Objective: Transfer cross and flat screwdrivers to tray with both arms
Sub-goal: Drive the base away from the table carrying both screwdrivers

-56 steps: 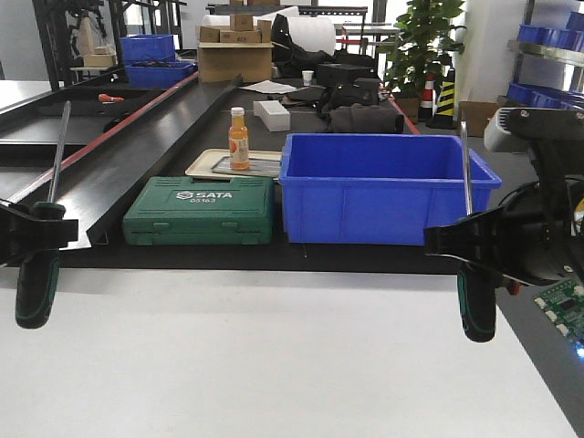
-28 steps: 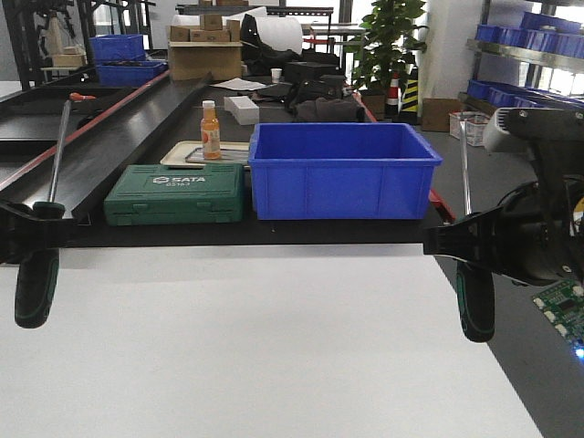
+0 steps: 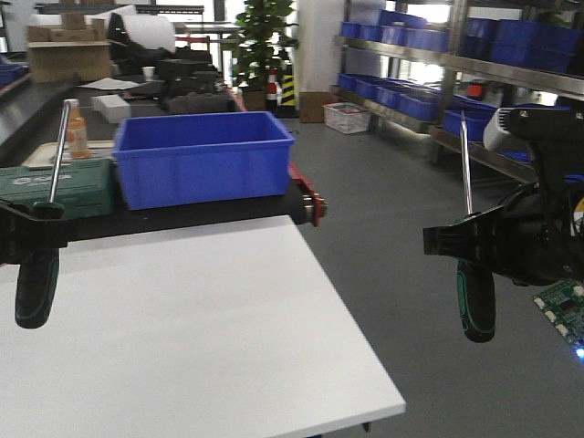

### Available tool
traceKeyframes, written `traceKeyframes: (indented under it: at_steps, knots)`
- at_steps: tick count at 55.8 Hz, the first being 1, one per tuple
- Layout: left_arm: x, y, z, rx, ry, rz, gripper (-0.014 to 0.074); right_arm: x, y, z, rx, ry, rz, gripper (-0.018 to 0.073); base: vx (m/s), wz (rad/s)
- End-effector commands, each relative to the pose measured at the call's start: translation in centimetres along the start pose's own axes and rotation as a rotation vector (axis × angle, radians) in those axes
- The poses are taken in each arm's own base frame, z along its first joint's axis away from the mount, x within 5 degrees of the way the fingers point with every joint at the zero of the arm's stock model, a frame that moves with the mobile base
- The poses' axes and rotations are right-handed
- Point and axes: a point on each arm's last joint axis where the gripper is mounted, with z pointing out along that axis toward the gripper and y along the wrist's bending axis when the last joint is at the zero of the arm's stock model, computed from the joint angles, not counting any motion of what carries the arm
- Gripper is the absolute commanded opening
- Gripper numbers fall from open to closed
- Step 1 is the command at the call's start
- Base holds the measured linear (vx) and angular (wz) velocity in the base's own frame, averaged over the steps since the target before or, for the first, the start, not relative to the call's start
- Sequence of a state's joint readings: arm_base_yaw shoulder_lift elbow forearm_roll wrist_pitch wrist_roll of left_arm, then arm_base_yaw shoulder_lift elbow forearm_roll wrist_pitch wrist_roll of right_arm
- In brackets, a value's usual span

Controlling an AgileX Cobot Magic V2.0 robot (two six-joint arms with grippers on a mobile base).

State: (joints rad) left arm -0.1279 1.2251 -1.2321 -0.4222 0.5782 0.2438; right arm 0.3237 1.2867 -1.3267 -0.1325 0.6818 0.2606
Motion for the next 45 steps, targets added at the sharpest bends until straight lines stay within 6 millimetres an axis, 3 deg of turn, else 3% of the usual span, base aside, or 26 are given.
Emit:
traceKeyframes:
  at_steps: [1,45]
  knots:
    - [-1.85,-0.53,-1.54,0.006,-0.136,-0.014,0.0003,-1.78,0.02,-1.70,-0.014,-0.136,-0.011,-0.0008,-0.19,-0.71]
    - [-1.85,-0.53,-1.54,0.006,-0.136,-0.014,0.0003,-1.75,0.01,-1.76,-0.013,-0.133,-0.011,-0.0008,-0.11,-0.72]
